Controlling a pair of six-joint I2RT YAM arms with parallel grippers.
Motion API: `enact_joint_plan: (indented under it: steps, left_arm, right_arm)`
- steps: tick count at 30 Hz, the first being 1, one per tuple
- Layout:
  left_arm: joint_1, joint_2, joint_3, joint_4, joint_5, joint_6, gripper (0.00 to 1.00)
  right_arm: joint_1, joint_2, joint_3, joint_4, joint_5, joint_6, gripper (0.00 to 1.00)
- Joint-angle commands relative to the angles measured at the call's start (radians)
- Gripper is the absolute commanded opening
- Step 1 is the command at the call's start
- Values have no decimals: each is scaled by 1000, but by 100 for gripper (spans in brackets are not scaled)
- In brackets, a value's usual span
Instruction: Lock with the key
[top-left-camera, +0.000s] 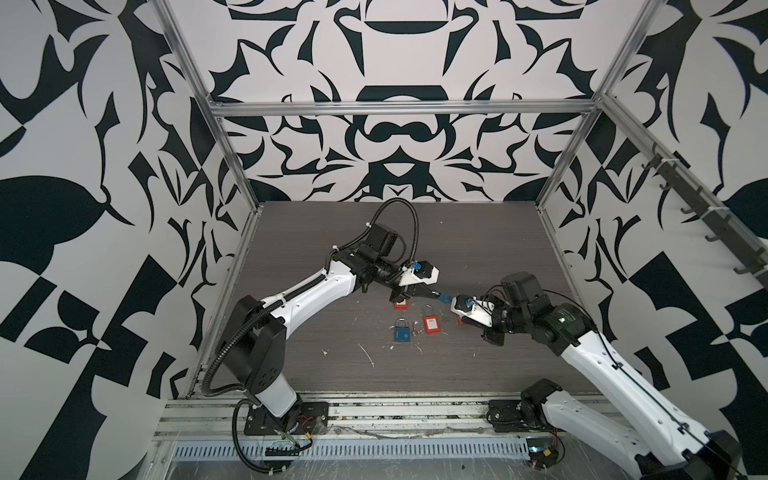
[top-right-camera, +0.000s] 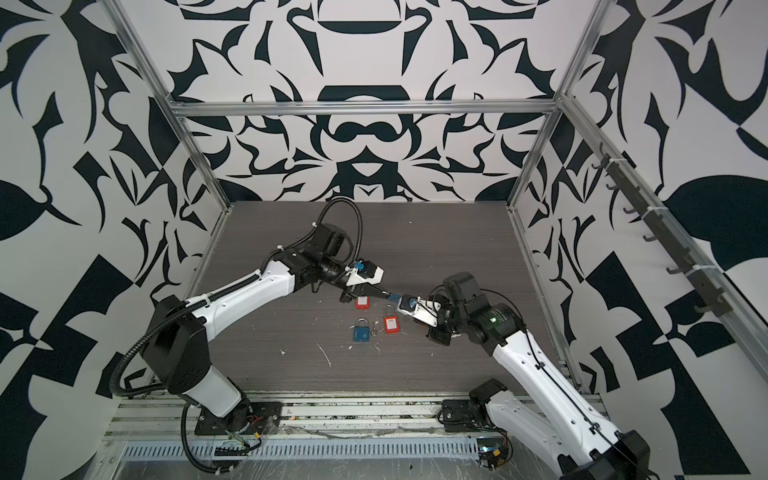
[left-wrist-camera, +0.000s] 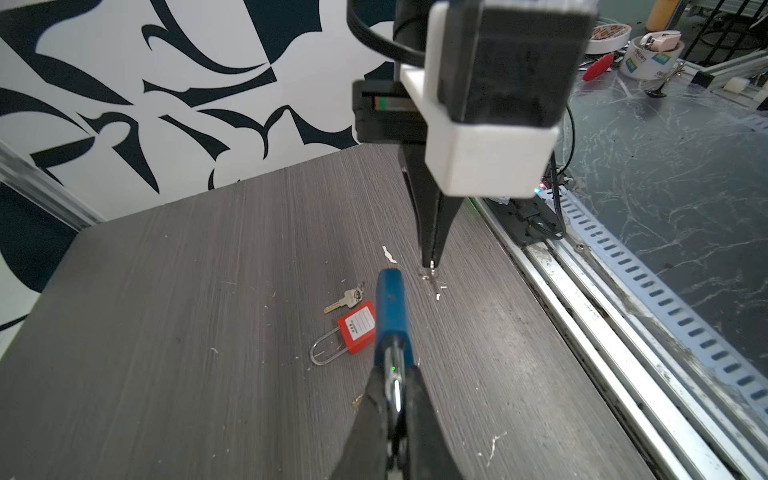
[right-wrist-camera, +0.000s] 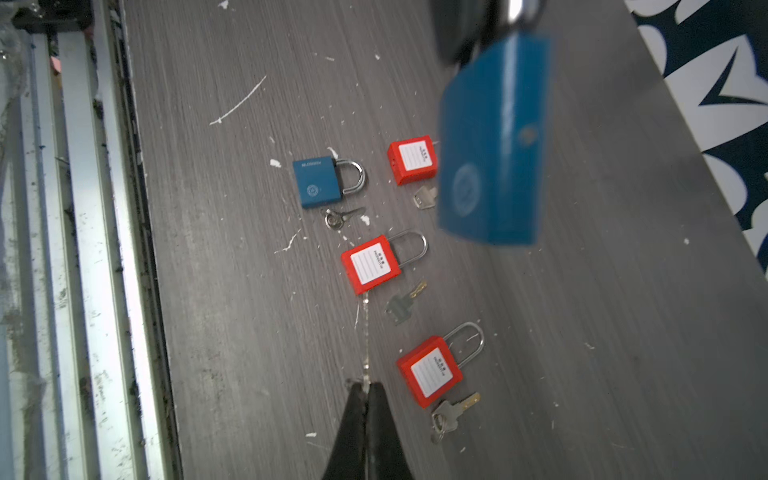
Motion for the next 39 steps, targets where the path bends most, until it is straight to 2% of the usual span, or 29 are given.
enact_joint_plan:
  steps: [1, 3, 6, 13, 23, 32, 39]
  left_arm:
    - [7, 14, 39, -66, 41, 65, 0]
    - [10, 38, 80, -129, 14, 84, 0]
    - [16, 112, 192, -322, -34, 151, 0]
    - [19, 301, 430, -631, -207, 232, 0]
    - [10, 518, 649, -742, -385, 156, 0]
    - [-7, 677, 811, -843, -453, 114, 0]
    - [-36, 736, 867, -883, -517, 103, 0]
  right_arm:
    - [-11, -21, -7, 2, 20, 40, 0]
    - [-12, -15, -8, 22, 52, 61, 0]
    - [-15, -17, -11, 57, 112, 104, 0]
    - [-15, -48, -14, 94, 168, 188, 0]
    - [-14, -43, -33, 101, 194, 253, 0]
    - [-15, -24, -36, 111, 180, 283, 0]
    - [-15, -8, -38, 116, 171, 285, 0]
